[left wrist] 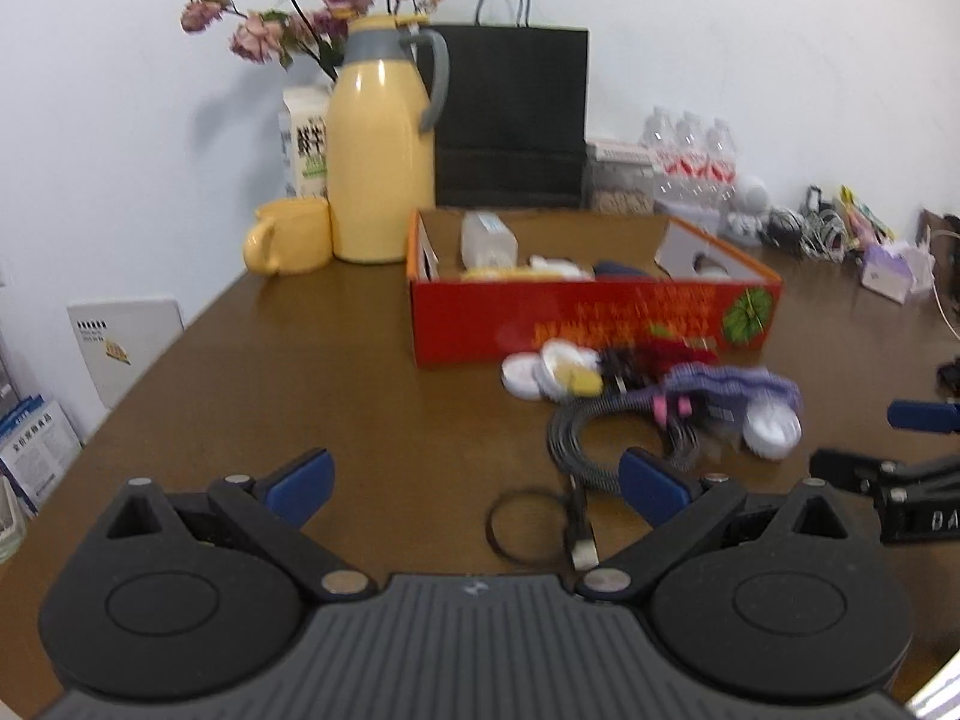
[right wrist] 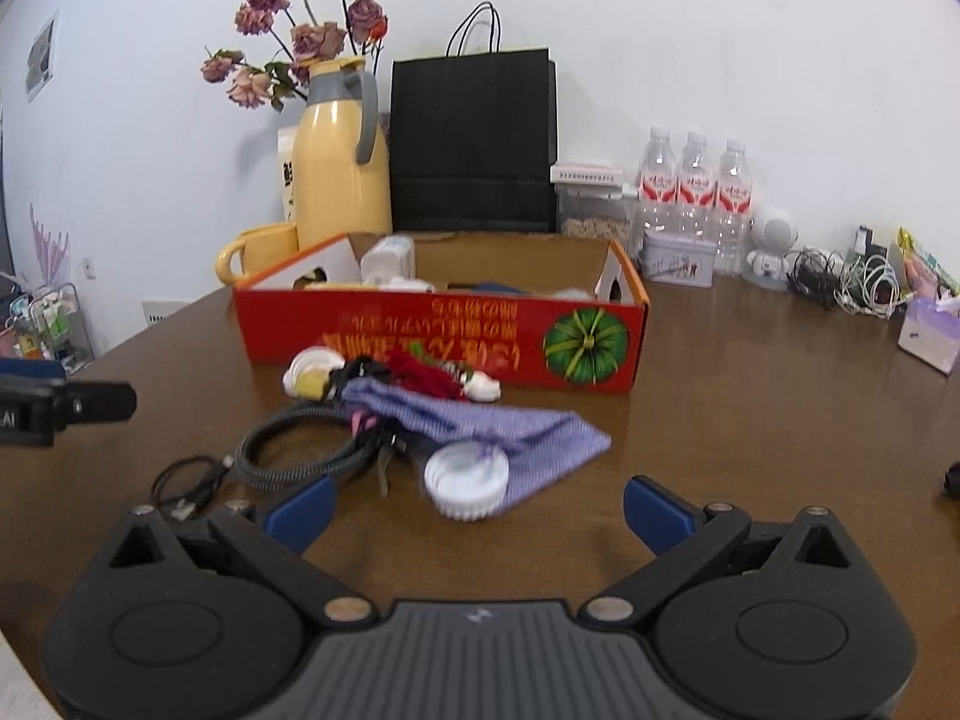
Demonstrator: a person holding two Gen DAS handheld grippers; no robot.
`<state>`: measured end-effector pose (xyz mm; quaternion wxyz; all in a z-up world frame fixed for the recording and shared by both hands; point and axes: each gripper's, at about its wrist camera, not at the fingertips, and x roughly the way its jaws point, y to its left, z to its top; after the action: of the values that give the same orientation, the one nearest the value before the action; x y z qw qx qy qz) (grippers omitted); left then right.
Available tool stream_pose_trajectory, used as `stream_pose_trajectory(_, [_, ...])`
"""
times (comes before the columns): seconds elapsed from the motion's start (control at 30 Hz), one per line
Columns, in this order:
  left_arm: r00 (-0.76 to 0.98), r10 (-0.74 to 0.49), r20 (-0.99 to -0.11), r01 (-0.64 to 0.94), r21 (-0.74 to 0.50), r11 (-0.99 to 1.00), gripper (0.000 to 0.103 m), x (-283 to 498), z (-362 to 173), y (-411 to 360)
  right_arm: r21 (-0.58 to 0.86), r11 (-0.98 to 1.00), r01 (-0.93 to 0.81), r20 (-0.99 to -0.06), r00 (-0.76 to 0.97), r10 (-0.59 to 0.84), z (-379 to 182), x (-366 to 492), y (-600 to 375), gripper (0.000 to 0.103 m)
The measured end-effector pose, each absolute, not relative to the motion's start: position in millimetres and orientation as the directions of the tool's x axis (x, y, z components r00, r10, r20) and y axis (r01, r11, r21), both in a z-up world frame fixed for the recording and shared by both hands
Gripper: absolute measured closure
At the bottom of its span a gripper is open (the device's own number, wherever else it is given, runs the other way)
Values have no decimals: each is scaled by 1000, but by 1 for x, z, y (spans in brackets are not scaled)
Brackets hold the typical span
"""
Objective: Organize objects
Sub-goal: 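Grasp the black cable plug with the left gripper while the right approaches the white cap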
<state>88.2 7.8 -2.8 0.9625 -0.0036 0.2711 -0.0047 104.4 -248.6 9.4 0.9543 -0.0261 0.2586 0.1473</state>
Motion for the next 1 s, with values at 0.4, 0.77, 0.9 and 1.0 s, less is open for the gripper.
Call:
stream_pose_trajectory(0.4, [820,-72,-567,93,8,996,21,91,-24,-16,36,955,-293,-525,808,268,-1,101,-251,0])
stream_pose_trajectory(0.77, [791,-106,-603,146,18,989,85,114,-42,-33,50,959,-278,-533,805,261,-7,104,-257,0])
stream_pose_trajectory(0.9, [796,-105,-596,147,22,989,89,113,-43,-35,55,959,-278,-537,802,263,-9,106,-258,0])
stream_pose_trajectory(1.0, [798,-103,-594,140,17,990,89,113,-42,-33,58,957,-283,-540,798,269,-11,107,-256,0])
